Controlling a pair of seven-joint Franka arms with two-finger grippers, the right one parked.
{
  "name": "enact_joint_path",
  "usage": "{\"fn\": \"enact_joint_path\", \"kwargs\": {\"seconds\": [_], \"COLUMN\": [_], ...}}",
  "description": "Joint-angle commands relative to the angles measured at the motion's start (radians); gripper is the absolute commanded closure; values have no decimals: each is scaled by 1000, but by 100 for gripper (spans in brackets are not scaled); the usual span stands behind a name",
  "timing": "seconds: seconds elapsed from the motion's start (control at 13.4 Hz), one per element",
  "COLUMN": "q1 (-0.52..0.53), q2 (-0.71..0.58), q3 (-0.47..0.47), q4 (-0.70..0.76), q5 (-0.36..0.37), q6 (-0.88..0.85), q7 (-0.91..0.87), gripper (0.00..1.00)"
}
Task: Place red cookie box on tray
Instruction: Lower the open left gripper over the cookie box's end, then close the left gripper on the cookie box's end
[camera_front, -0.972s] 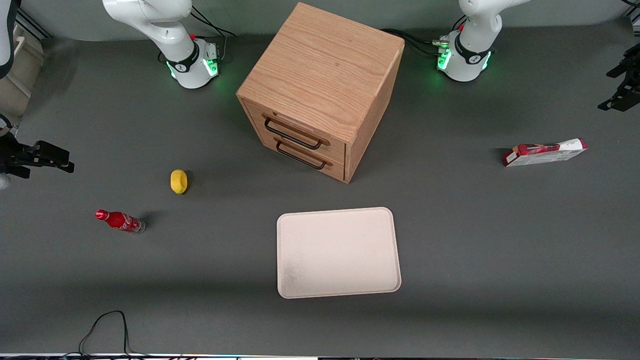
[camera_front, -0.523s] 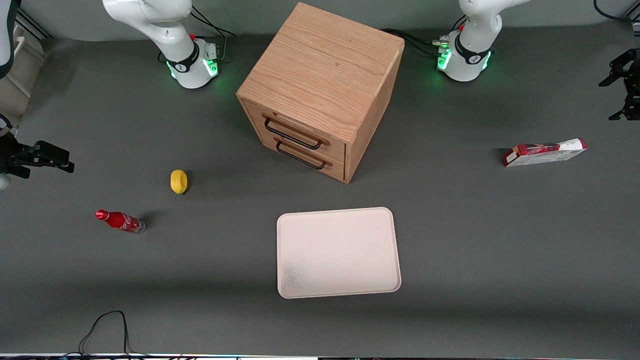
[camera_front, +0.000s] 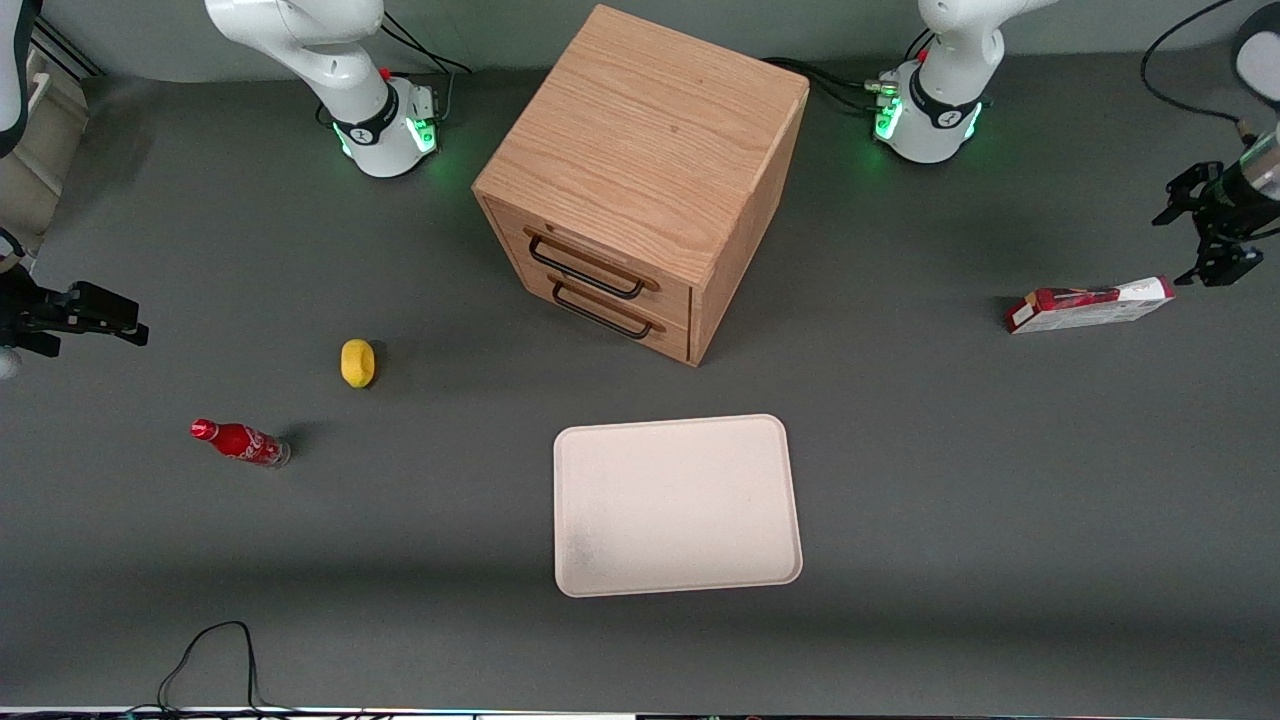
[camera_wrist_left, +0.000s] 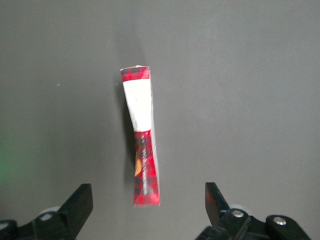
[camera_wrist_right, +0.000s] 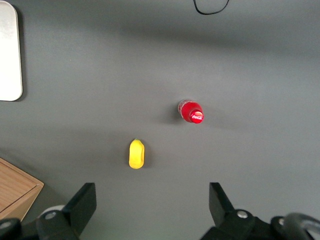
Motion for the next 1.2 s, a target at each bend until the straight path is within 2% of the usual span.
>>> {"fn": "enact_joint_path", "kwargs": {"seconds": [0.0, 0.37, 1.12], "q1": [17, 22, 22], "q2": [111, 262, 262], "q3": [-3, -5, -3], "q4": [-17, -66, -115], "q5": [6, 0, -2], "q6": [134, 378, 417], "q7": [-6, -8, 3], "gripper": [0, 0, 0]}}
